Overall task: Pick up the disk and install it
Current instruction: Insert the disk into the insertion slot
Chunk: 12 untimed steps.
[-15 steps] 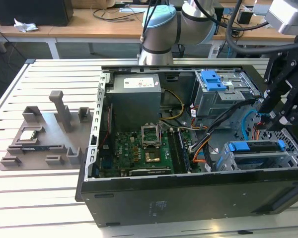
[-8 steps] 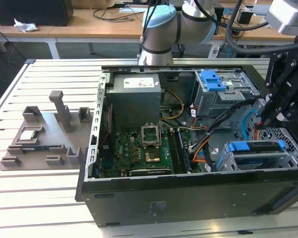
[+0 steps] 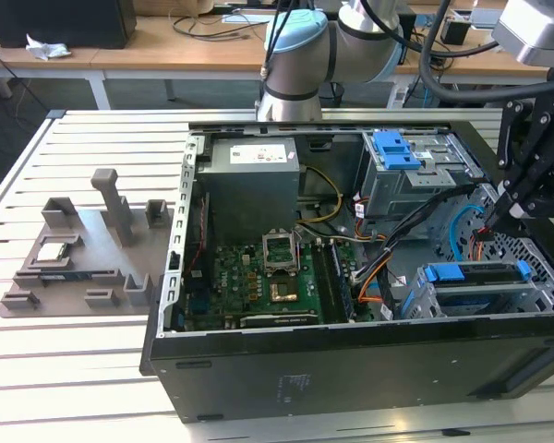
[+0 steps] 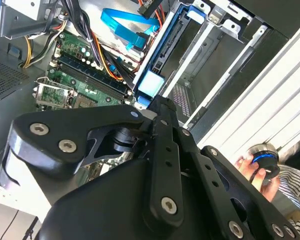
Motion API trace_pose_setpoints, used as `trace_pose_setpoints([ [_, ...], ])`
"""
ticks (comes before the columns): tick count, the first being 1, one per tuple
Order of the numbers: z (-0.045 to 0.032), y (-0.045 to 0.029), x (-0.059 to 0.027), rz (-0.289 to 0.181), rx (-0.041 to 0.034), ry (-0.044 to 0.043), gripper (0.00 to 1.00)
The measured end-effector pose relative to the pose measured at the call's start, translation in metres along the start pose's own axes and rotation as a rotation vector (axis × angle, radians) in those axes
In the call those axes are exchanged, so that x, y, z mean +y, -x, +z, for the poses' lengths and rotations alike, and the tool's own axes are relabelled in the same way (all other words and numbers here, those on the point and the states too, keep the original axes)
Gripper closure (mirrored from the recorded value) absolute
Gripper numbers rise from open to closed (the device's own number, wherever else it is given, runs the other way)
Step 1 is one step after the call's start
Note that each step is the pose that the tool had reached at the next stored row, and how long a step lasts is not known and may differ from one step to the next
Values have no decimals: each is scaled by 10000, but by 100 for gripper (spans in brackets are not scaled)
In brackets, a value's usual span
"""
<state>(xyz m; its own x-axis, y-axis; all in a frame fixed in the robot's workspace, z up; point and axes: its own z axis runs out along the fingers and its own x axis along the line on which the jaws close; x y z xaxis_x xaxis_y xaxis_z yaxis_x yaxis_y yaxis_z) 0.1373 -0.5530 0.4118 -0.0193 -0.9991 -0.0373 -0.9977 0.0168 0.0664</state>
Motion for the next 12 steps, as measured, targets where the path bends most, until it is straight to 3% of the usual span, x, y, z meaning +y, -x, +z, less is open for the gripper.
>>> trace_pose_setpoints([
  [4, 11, 61, -67, 2, 0, 24, 89],
  [7, 22, 115, -191, 2, 0, 85, 89],
  [8, 40, 140, -269, 6, 3, 137, 89],
  [12, 76, 204, -375, 8, 4, 186, 89],
])
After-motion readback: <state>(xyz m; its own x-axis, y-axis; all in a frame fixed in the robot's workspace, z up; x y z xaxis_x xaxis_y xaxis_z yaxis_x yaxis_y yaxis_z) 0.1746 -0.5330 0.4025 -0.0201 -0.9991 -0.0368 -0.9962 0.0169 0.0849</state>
